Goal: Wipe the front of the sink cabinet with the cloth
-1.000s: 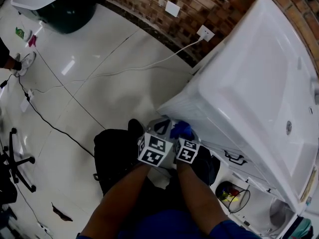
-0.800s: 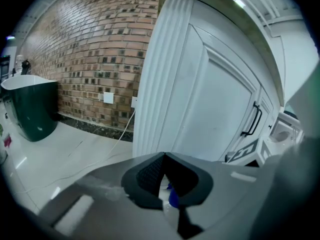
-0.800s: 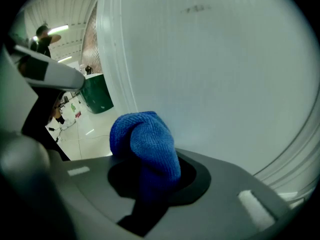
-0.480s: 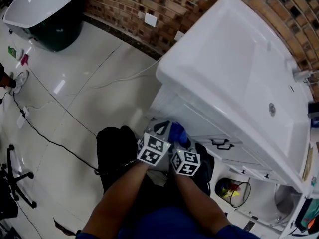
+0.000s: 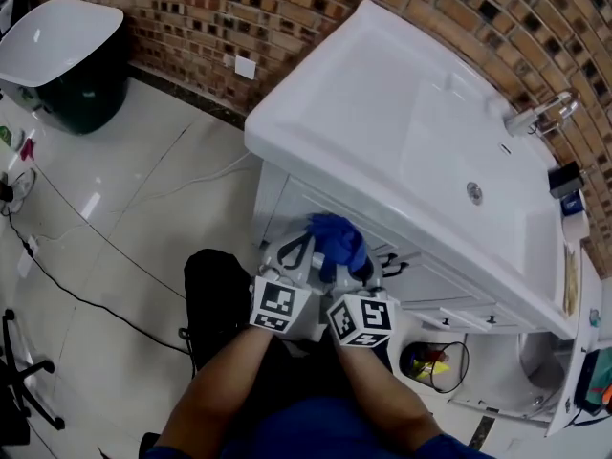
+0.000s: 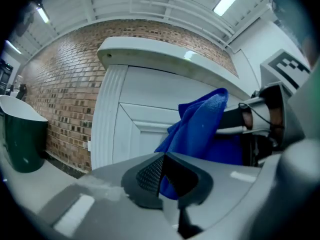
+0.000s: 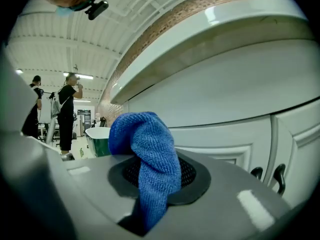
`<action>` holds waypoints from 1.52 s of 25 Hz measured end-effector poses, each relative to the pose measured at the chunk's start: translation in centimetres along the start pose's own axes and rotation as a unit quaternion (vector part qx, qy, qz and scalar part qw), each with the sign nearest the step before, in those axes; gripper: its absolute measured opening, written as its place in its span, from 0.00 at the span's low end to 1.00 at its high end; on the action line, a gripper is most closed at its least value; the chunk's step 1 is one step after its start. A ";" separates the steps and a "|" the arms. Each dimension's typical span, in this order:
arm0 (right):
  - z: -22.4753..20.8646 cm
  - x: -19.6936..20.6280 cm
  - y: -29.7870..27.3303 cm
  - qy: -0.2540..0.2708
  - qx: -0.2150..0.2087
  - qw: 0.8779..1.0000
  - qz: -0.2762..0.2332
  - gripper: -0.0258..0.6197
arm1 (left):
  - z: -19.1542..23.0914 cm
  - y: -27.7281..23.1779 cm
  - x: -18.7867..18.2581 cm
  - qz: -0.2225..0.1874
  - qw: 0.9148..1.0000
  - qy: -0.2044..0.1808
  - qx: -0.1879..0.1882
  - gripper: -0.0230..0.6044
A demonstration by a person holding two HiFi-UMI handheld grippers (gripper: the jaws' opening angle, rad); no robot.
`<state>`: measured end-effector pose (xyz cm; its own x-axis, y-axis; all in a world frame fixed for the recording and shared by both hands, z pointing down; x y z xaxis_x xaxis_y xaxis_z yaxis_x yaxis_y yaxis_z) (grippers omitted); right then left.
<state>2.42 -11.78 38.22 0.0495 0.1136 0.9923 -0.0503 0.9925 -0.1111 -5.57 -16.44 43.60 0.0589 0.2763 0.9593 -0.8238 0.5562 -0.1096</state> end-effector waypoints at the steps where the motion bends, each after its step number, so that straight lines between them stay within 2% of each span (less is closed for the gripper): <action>1: -0.4 0.0 -0.1 -0.003 0.006 1.000 0.000 0.16 | -0.2 -0.1 -0.1 -0.002 1.000 -0.003 0.002 0.04; 11: -2.1 4.1 -0.9 -0.026 0.026 0.998 0.052 0.16 | 0.4 -0.9 0.7 0.019 1.000 -0.006 -0.011 0.04; 17: -2.3 8.6 -1.7 -0.049 0.034 0.992 0.110 0.16 | 2.3 -1.1 2.1 0.050 0.998 0.010 -0.036 0.04; 21: -1.9 11.6 -2.2 -0.064 0.038 0.986 0.151 0.16 | 3.3 -1.5 3.9 0.085 0.995 0.030 -0.050 0.04; 24: -1.6 13.8 -2.8 -0.078 0.040 0.980 0.180 0.16 | 4.1 -2.0 5.6 0.116 0.990 0.054 -0.062 0.04; 30: -1.0 18.8 -3.7 -0.113 0.050 0.963 0.241 0.16 | 5.3 -2.7 7.7 0.173 0.979 0.079 -0.069 0.04; 38: -0.4 25.5 -4.7 -0.113 0.060 0.938 0.323 0.16 | 5.5 -2.8 9.5 0.222 0.970 0.085 -0.057 0.04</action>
<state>4.31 -13.51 63.99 -0.2417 0.6637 0.7079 -0.1100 0.7061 -0.6995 -5.81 -19.69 54.50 -0.1865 0.6282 0.7554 -0.7226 0.4332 -0.5386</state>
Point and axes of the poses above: the fingertips, and each gripper's own axes: y backward along the fingers, z to its left, x out of its underside, the point moved 4 cm from there along y, backward along the fingers, and after that the axes turned 12 degrees about y, right-handed, at the moved point
